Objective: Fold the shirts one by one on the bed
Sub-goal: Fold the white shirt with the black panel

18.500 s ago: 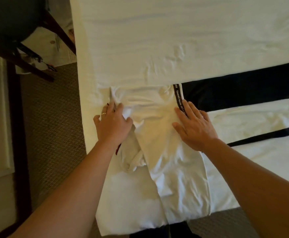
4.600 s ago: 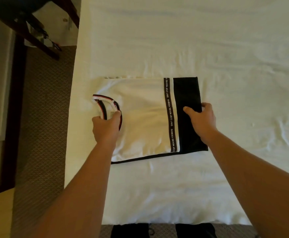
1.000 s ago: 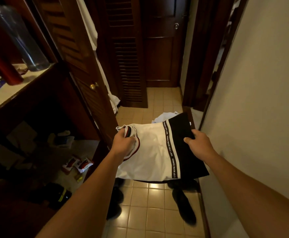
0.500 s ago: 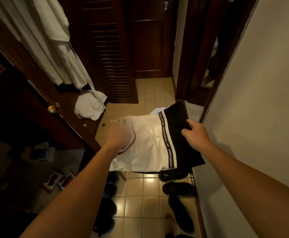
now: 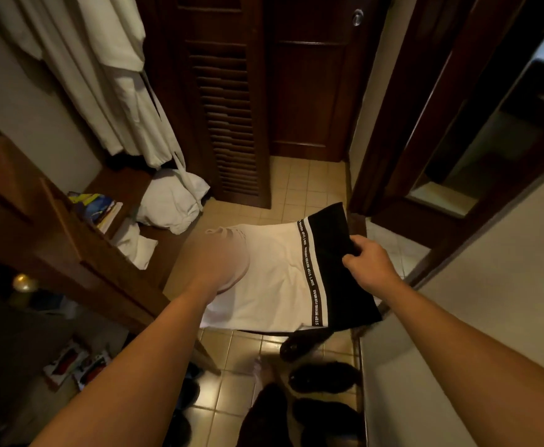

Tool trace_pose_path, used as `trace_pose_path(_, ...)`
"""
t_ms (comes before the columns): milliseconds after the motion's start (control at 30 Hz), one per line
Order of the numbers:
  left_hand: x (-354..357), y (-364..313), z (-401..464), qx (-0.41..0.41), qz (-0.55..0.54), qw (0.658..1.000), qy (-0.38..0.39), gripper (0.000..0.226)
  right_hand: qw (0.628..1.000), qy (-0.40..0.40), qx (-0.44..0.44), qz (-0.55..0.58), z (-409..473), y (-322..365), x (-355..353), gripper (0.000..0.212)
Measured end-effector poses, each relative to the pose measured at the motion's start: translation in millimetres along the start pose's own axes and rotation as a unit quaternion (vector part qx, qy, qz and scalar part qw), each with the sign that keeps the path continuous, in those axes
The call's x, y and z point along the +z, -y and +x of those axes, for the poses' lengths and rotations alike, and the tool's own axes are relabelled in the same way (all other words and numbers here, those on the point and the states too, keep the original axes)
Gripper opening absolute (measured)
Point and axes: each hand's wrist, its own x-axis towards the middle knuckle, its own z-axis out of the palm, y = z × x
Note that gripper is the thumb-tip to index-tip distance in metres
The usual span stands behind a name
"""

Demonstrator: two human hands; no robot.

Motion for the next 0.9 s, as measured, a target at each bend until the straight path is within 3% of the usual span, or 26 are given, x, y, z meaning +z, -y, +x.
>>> trace_pose_path(400,-8.8,-86.2,194.1,-0.006,-0.019,0.998,-0.066,0.045,0.999,0.029,-0.037,-0.017,206.7,112.6,19.2,0.043)
trace_pose_path(700,-42.3,-132.9,301.4,-0.039,-0.025,0.989,-0.137,0.045,0.991,0.119,-0.056,-0.02,348.9,180.5,60.8,0.048)
trace_pose_path(900,-70.2,-157.5,386.6,-0.085,-0.059,0.967,-0.233,0.05,0.97,0.201,-0.127,-0.052,475.1,247.5,113.6,0.047)
